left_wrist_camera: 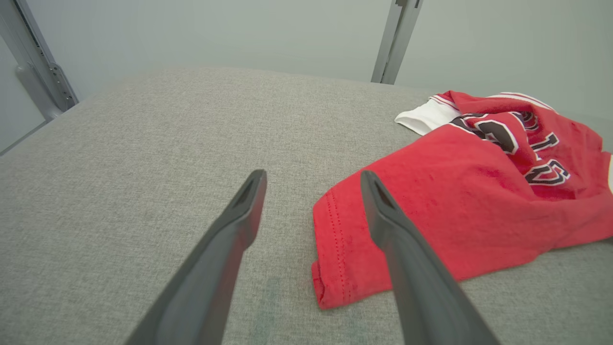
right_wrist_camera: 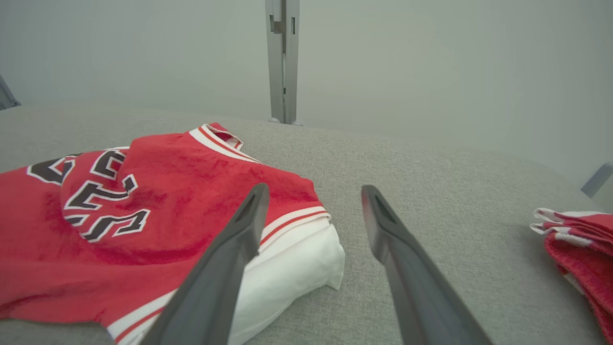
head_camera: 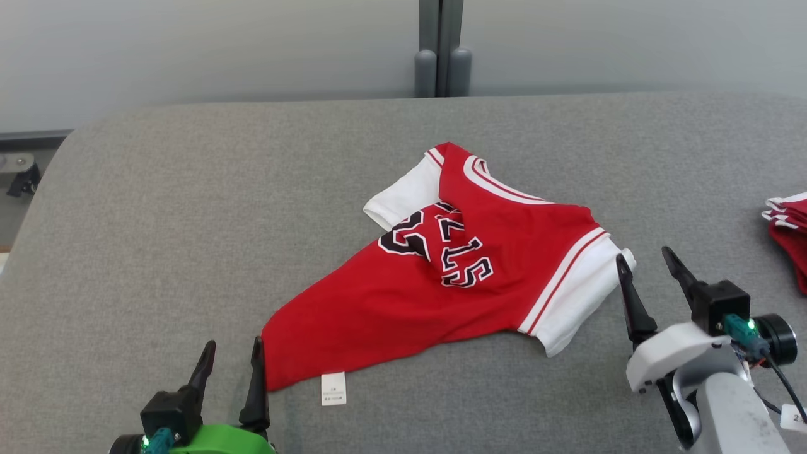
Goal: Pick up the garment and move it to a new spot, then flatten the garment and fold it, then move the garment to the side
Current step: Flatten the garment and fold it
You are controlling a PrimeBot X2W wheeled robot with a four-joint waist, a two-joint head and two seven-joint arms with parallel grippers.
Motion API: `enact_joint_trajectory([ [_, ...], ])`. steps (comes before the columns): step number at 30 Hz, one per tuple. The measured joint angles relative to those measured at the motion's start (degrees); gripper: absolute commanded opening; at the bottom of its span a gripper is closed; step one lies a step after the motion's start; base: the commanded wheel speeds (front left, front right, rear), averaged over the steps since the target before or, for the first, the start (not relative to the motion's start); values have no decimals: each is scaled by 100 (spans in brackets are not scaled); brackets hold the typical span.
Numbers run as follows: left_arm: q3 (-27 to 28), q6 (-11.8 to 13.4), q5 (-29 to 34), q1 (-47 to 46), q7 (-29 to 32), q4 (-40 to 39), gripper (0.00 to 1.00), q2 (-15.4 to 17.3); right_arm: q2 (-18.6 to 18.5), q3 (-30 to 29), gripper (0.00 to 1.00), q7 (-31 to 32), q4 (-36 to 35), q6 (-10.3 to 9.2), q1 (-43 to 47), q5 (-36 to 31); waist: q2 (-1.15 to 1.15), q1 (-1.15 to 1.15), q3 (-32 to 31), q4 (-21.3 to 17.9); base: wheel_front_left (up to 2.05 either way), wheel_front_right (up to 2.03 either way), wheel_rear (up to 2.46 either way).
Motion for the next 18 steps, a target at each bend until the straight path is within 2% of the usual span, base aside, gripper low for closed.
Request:
enact_joint_trajectory([
  [7,-111,0,-55,229,0,57,100,-1,3,-64,100,0,-53,0,579,90,0,0,-205,-123,0,0,0],
  [18,-352,1,-322,27,0,684,100,-2,7,-97,100,0,143,0,419,-34,0,0,89,-127,0,0,0],
])
